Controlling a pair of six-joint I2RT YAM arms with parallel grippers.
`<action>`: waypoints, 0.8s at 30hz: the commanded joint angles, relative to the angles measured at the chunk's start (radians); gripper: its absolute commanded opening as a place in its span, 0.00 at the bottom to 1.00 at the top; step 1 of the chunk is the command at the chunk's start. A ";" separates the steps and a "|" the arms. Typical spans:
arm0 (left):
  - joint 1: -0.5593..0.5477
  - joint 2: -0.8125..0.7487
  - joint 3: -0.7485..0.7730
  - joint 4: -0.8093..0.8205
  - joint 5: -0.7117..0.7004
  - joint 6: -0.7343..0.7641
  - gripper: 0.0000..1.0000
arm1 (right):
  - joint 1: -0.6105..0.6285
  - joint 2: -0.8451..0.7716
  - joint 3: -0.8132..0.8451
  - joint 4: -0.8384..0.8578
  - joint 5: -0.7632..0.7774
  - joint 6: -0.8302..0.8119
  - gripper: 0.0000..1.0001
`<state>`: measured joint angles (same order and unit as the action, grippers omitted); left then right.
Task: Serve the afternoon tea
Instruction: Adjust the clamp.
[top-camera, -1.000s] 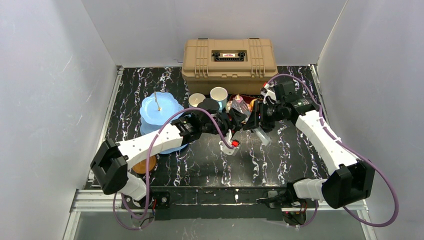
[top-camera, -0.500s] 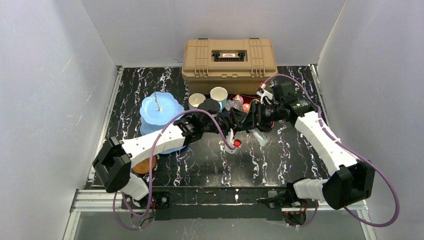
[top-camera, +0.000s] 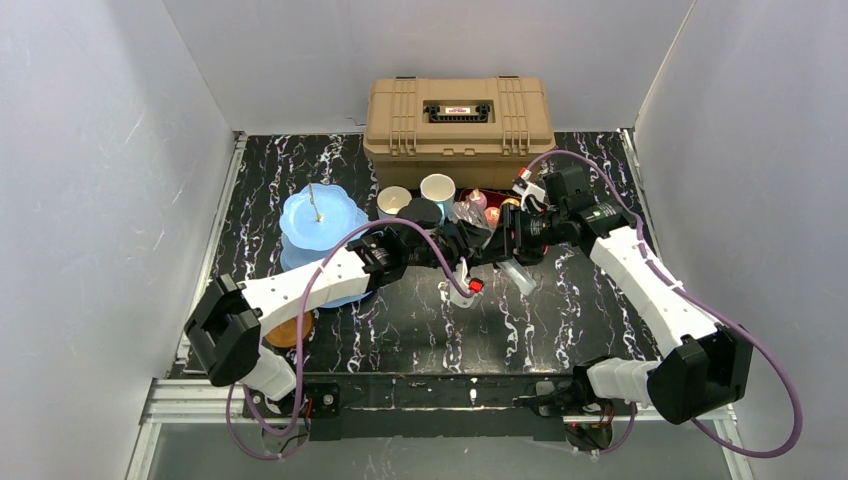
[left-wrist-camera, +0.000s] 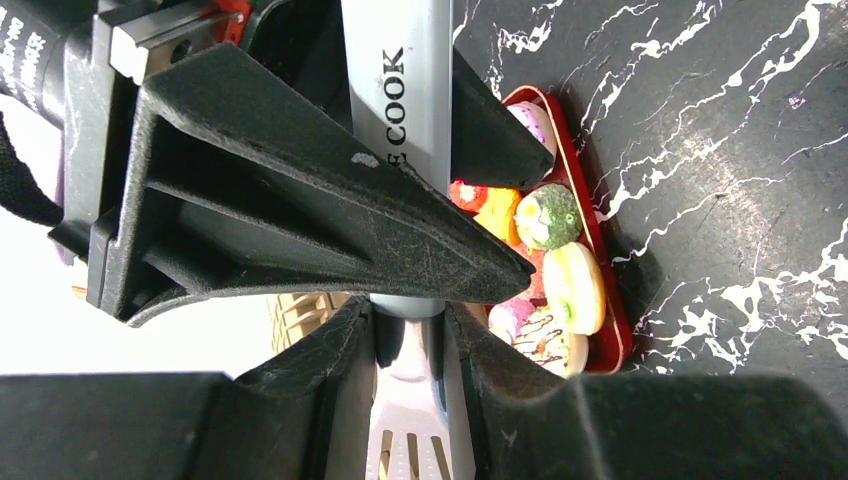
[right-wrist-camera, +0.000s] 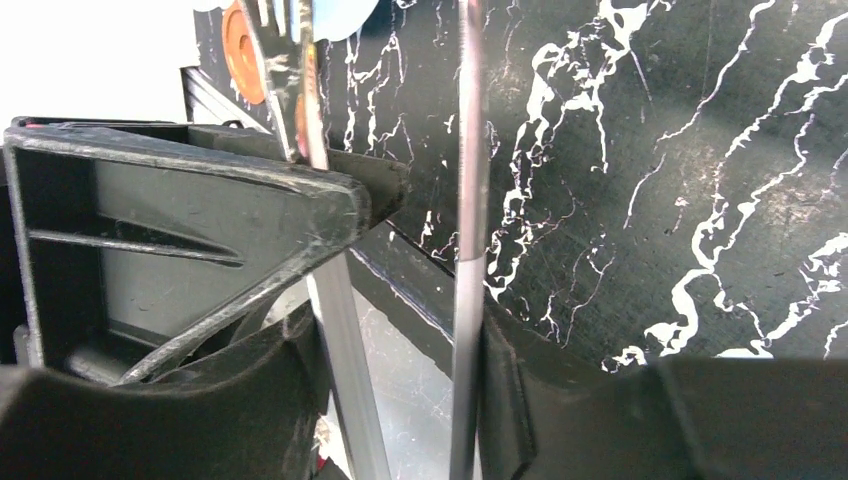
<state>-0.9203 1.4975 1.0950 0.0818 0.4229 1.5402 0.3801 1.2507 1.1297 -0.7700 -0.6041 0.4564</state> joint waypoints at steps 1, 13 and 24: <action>-0.005 -0.049 0.010 -0.054 -0.007 -0.018 0.11 | -0.004 -0.035 0.042 -0.002 0.056 -0.010 0.59; 0.004 -0.090 -0.025 -0.035 0.054 -0.024 0.07 | -0.004 -0.082 0.048 -0.065 0.013 -0.067 0.80; 0.023 -0.128 -0.058 -0.026 0.192 -0.006 0.07 | 0.029 -0.112 0.030 -0.087 -0.030 -0.115 0.80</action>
<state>-0.9043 1.3994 1.0252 0.0441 0.5350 1.5265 0.3908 1.1370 1.1355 -0.8394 -0.6113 0.3790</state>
